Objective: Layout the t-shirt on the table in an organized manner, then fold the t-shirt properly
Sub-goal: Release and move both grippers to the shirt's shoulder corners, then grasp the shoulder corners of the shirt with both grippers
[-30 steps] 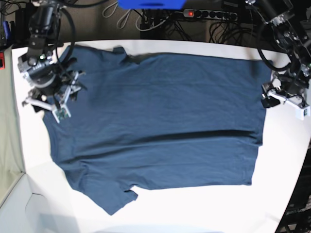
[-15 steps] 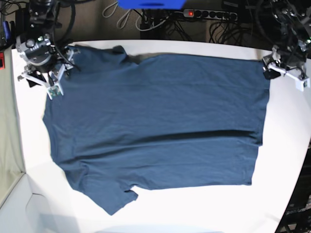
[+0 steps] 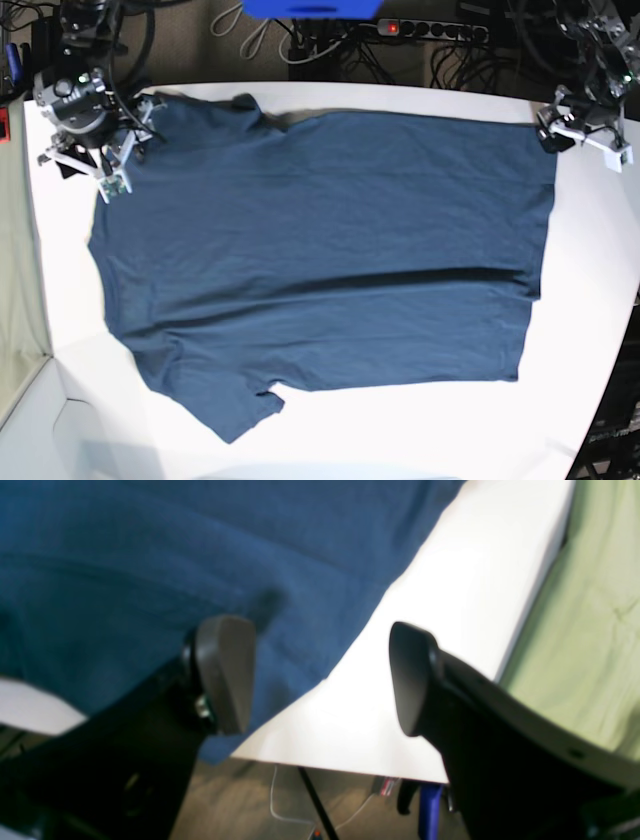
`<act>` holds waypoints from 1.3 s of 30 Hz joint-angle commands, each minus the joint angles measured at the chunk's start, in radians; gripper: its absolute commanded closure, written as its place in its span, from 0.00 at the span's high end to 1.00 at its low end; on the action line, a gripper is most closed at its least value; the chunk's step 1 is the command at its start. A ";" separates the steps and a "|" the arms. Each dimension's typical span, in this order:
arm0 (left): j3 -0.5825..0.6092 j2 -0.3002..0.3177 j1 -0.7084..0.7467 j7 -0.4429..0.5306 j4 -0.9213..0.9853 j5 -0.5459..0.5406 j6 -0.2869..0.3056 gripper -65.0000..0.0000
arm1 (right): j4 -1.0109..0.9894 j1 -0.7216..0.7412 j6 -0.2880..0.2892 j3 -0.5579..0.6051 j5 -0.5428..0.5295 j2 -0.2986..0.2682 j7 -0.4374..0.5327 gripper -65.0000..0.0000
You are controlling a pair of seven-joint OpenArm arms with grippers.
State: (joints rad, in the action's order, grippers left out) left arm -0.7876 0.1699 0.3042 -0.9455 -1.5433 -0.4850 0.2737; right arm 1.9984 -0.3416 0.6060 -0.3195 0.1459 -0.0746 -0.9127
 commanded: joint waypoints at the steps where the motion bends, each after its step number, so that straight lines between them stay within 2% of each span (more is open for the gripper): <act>1: 0.001 0.007 0.008 -0.030 0.004 -0.002 0.002 0.64 | 0.019 0.000 -0.005 -0.003 -0.002 -0.008 0.013 0.66; 4: 0.003 0.007 0.008 -0.030 0.019 -0.002 0.002 0.64 | 0.019 -0.003 -0.005 -0.003 -0.002 -0.008 0.013 0.66; 6: 0.003 0.006 0.008 -0.031 0.020 -0.002 0.003 0.57 | 0.020 -0.003 -0.005 -0.003 -0.002 -0.009 0.013 0.66; 8: 0.003 0.006 0.008 -0.034 0.023 -0.004 0.003 0.40 | 0.020 -0.004 -0.005 -0.014 -0.002 -0.011 0.013 0.66; 10: 0.003 0.006 0.008 -0.030 0.023 -0.004 0.003 0.18 | 0.020 -0.004 -0.002 -0.033 -0.002 -0.011 0.010 0.66; 12: 0.003 0.006 0.008 -0.030 0.023 -0.004 0.003 0.06 | 0.020 -0.006 0.047 -0.040 -0.002 -0.011 0.007 0.66; 13: 0.003 0.006 0.005 -0.033 0.023 -0.004 0.003 0.06 | 0.020 -0.014 0.090 -0.054 -0.002 -0.011 0.005 0.66; 14: 0.003 0.006 0.005 -0.033 0.023 -0.004 0.003 0.06 | 0.020 -0.020 0.092 -0.071 -0.002 -0.008 0.005 0.66; 16: 0.003 0.006 0.005 -0.033 0.023 -0.004 0.003 0.05 | 0.019 -0.027 0.092 -0.103 -0.002 -0.004 0.005 0.66; 18: 0.001 0.006 0.006 -0.030 0.019 -0.004 0.003 0.00 | 0.017 -0.030 0.092 -0.125 -0.002 -0.003 0.005 0.66; 23: -0.005 0.006 0.002 -0.034 -0.006 -0.010 0.003 0.00 | 0.009 -0.041 0.092 -0.157 -0.002 0.009 0.005 0.66; 29: -0.006 0.006 0.000 -0.037 -0.062 -0.011 0.003 0.00 | 0.011 -0.084 0.092 -0.126 -0.002 0.029 0.005 0.66; 34: -0.002 0.006 -0.001 -0.039 -0.069 -0.008 0.003 0.00 | 0.009 -0.086 0.092 -0.123 -0.002 0.060 0.005 0.66; 39: 0.000 0.006 -0.001 -0.039 -0.069 -0.010 0.003 0.00 | 0.008 -0.073 0.092 -0.122 -0.002 0.066 0.005 0.66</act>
State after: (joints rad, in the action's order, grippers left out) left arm -0.7841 0.1631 0.3038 -0.9939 -1.5925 -0.4873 0.2802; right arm 1.9911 -0.4156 0.7025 -0.4381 0.1459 -0.0029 -0.9203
